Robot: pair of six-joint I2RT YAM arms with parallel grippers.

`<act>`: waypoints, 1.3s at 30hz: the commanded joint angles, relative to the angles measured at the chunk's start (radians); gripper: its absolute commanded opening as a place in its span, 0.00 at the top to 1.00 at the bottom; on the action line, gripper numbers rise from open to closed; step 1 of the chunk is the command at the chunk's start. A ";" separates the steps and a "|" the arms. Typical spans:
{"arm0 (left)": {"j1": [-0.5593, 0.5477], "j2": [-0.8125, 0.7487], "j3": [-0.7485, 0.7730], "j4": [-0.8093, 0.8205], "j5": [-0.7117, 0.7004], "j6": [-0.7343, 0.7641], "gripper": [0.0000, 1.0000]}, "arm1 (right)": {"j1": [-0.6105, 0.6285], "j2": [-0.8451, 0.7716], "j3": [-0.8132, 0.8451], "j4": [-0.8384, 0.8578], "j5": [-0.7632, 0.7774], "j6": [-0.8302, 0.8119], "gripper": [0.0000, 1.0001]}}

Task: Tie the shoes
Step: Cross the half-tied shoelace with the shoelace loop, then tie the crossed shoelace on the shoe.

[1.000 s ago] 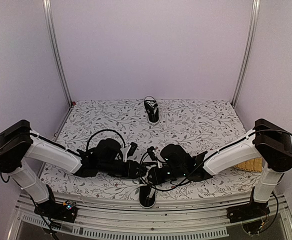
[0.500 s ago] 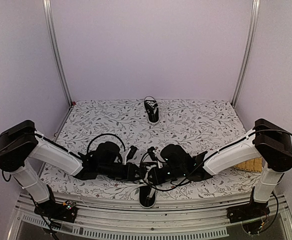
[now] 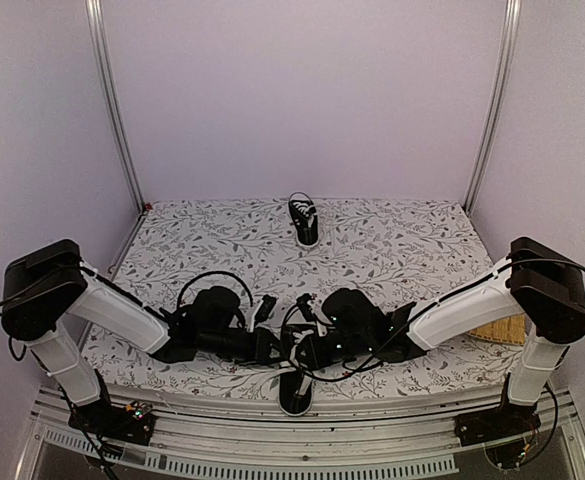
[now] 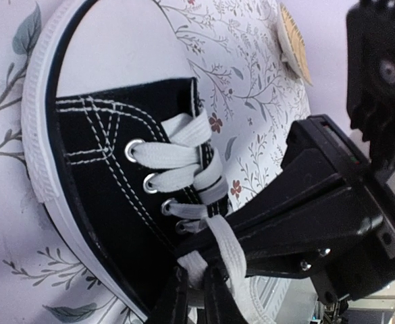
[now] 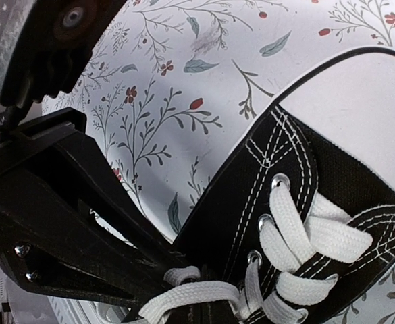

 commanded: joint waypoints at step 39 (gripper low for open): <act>0.008 -0.069 -0.036 -0.007 -0.050 -0.024 1.00 | 0.181 -0.091 0.121 -0.235 0.358 -0.543 0.45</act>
